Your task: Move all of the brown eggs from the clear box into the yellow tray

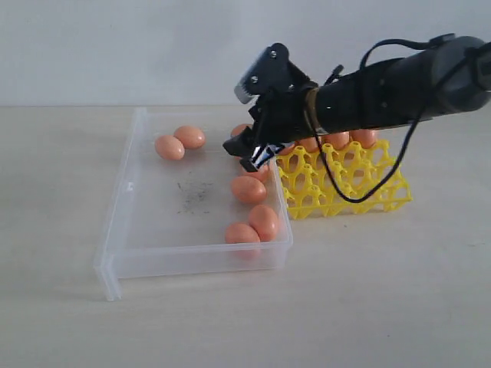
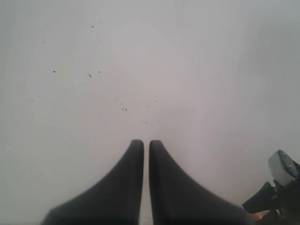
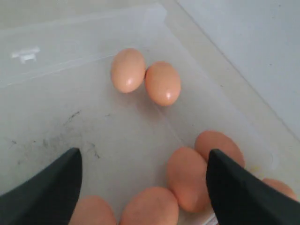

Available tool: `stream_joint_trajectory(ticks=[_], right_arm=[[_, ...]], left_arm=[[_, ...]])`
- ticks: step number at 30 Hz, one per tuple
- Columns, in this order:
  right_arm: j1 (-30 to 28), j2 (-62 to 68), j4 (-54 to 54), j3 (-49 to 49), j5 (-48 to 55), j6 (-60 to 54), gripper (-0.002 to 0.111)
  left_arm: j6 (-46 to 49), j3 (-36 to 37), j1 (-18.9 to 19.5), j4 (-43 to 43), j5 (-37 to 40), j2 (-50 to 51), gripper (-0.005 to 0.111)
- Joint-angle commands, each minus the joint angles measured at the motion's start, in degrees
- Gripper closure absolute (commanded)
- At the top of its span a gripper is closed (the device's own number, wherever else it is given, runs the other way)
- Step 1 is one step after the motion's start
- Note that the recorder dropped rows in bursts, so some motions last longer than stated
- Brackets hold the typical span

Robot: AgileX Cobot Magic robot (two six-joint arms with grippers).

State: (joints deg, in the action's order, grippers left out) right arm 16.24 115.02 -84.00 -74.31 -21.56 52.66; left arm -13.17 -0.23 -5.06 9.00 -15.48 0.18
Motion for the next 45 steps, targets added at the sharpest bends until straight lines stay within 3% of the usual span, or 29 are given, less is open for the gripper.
stream_joint_trajectory(ticks=[1, 3, 6, 7, 20, 22, 24, 27, 32, 34, 38, 41, 45], right_arm=[[4.8, -1.2, -0.1, -3.2, 17.2, 10.9, 0.044], [5.4, -2.2, -0.1, -3.5, 21.0, 12.4, 0.057], [5.4, -4.5, 0.6, -3.0, 23.2, 13.6, 0.100], [5.4, -5.6, 1.4, -2.4, 23.8, 13.9, 0.108], [5.4, -30.8, 4.7, 19.9, 14.9, 2.8, 0.109], [5.4, -38.6, 12.6, 24.0, 12.0, -3.6, 0.109], [5.4, -48.0, 27.1, 28.1, 5.1, -16.1, 0.109], [5.4, -62.2, 53.8, 38.8, -11.7, -45.6, 0.109], [5.4, -79.3, 89.9, 57.2, -18.4, -71.6, 0.109], [5.4, -82.9, 102.5, 66.8, -26.6, -73.0, 0.109], [5.4, -84.0, 113.7, 74.3, -32.1, -66.0, 0.109], [5.4, -84.0, 121.8, 74.3, -22.7, -65.1, 0.109], [5.4, -83.6, 122.2, 74.3, -16.0, -65.3, 0.109]], left_arm=[[-0.2, 0.2, -0.2, -0.4, 0.1, -0.2, 0.102], [-0.2, 0.2, -0.2, -0.4, 0.1, -0.2, 0.102], [-0.2, 0.2, -0.2, -0.4, 0.1, -0.2, 0.102], [-0.2, 0.2, -0.2, -0.4, 0.1, -0.2, 0.102], [-0.2, 0.2, -0.2, -0.4, 0.1, -0.2, 0.102], [-0.2, 0.2, -0.2, -0.4, 0.1, -0.2, 0.102], [-0.2, 0.2, -0.2, -0.4, 0.1, -0.2, 0.102], [-0.2, 0.2, -0.2, -0.4, 0.1, -0.2, 0.102], [-0.2, 0.2, -0.2, -0.4, 0.1, -0.2, 0.102], [-0.2, 0.2, -0.2, -0.4, 0.1, -0.2, 0.102], [-0.2, 0.2, -0.2, -0.4, 0.1, -0.2, 0.102], [-0.2, 0.2, -0.2, -0.4, 0.1, -0.2, 0.102], [-0.2, 0.2, -0.2, -0.4, 0.1, -0.2, 0.102]])
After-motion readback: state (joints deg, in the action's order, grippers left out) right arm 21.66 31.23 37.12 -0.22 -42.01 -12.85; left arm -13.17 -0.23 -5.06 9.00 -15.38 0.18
